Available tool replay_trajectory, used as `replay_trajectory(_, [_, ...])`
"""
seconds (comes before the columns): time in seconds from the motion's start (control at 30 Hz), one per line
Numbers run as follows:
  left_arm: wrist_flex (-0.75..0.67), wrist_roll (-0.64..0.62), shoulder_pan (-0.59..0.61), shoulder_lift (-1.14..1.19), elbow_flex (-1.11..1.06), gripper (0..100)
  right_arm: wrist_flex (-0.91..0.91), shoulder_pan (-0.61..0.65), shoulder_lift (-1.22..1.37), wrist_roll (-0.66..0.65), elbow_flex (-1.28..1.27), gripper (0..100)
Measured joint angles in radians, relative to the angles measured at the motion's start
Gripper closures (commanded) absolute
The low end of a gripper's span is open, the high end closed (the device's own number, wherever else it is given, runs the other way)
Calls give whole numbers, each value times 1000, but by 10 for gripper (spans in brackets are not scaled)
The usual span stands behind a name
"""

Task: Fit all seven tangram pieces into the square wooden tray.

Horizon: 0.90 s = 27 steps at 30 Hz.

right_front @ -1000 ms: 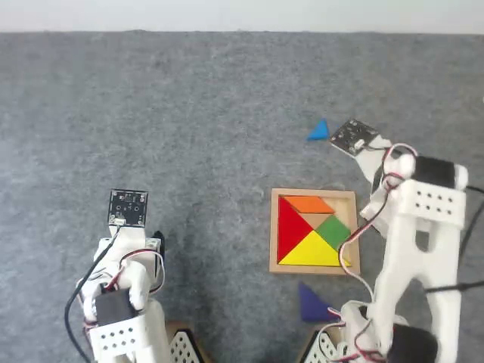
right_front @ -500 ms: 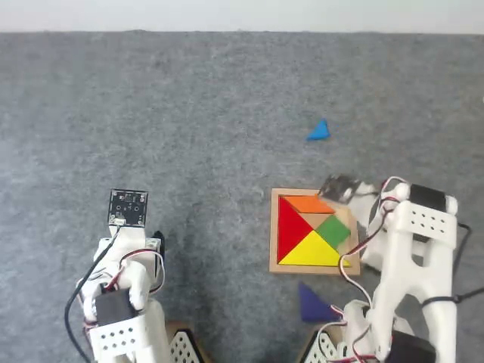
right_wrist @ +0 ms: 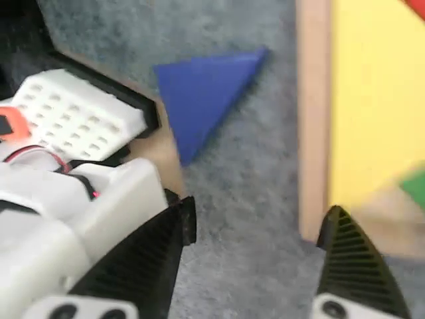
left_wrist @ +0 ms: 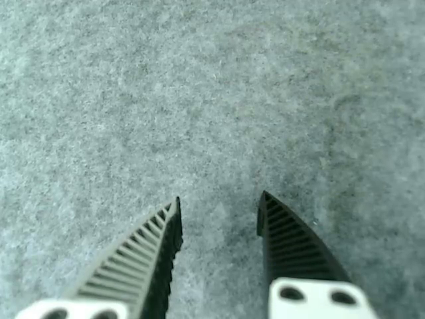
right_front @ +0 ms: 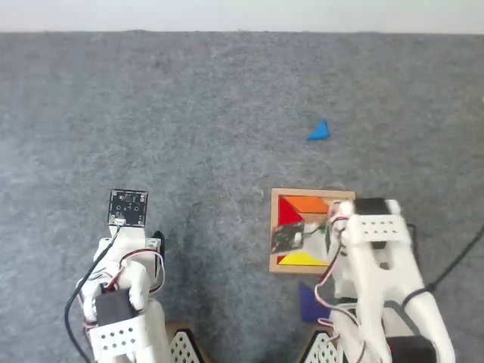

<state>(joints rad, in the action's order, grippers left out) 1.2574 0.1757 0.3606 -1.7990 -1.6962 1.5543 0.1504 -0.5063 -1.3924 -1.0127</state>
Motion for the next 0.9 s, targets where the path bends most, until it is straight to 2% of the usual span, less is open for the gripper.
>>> replay_trajectory(0.07, [0,0,0,0,0,817,-21,29,-3,26,-11,692])
replay_trajectory(0.17, [0,0,0,0,0,817,-104,28,-6,161,-11,692])
replay_trajectory(0.3, [0,0,0,0,0,817,-186,-75,-6,350,101,692])
replay_trajectory(0.43, [0,0,0,0,0,817,-199,-163,38,420,342,690])
replay_trajectory(0.57, [0,0,0,0,0,817,-238,-161,213,543,563,686])
replay_trajectory(0.73, [0,0,0,0,0,817,-330,-129,546,715,835,608])
replay_trajectory(0.8, [0,0,0,0,0,817,-344,-117,674,786,953,608])
replay_trajectory(0.9, [0,0,0,0,0,817,-381,-104,852,959,1125,634])
